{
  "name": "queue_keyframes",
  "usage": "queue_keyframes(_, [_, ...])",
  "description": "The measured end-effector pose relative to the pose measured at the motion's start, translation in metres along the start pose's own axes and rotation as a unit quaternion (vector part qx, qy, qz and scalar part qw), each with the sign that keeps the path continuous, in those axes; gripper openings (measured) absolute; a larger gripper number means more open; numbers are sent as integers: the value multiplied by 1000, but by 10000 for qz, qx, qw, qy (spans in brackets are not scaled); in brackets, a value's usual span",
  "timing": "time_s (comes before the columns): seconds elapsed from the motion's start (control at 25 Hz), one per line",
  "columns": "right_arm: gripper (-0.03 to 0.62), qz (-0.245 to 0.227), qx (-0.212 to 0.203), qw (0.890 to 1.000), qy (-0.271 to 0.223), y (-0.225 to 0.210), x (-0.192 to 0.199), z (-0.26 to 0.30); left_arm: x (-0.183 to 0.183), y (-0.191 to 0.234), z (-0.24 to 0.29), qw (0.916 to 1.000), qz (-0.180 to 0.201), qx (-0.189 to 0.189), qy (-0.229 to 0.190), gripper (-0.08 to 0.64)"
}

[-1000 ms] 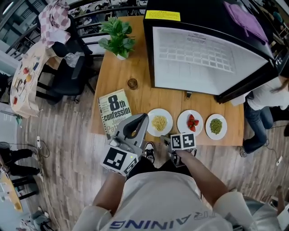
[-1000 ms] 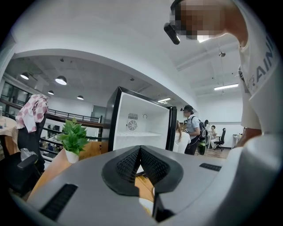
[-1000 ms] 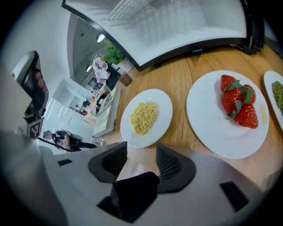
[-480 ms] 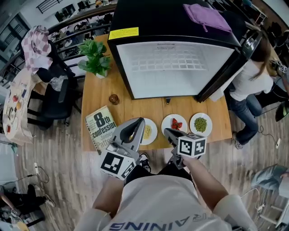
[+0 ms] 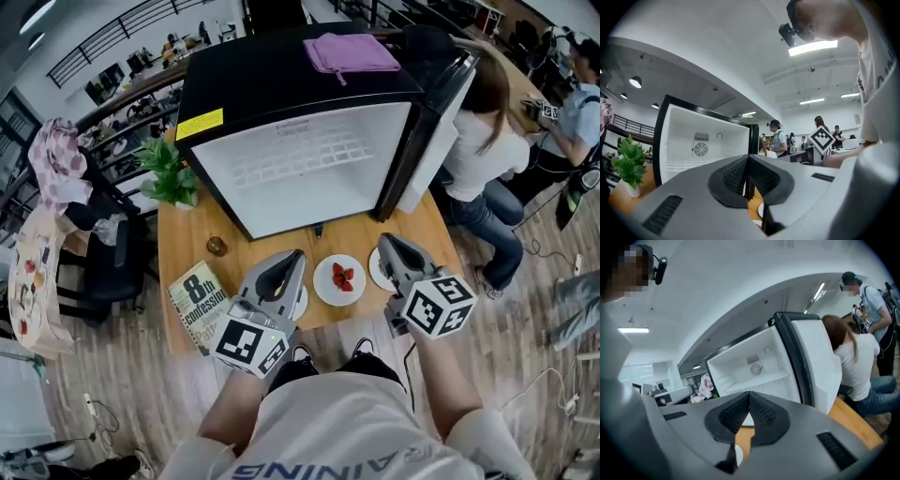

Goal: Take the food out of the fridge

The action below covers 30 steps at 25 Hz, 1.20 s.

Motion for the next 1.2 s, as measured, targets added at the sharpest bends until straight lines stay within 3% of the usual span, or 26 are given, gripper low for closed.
queue_keyframes(0.2, [21, -228, 379, 9959, -787, -18, -51, -39, -22, -17, 18, 9996, 157, 234, -94, 8])
queue_keyframes(0.36, [21, -418, 504, 9921, -1074, -22, -72, -58, -34, -25, 29, 9989, 243, 369, -129, 8])
queue_keyframes(1.2, [21, -522, 198, 9932, -1018, -6, -79, -56, -50, -33, 24, 9990, 324, 277, -152, 8])
Point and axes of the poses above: the fingertips, and each gripper's own axes: z forward along the fingers, y to its left, x out of its underside, the point moved 3 cm from there along -z, backward along the fingers, and after that the axes turned 14 degrees about x, right-handed, at the moved point
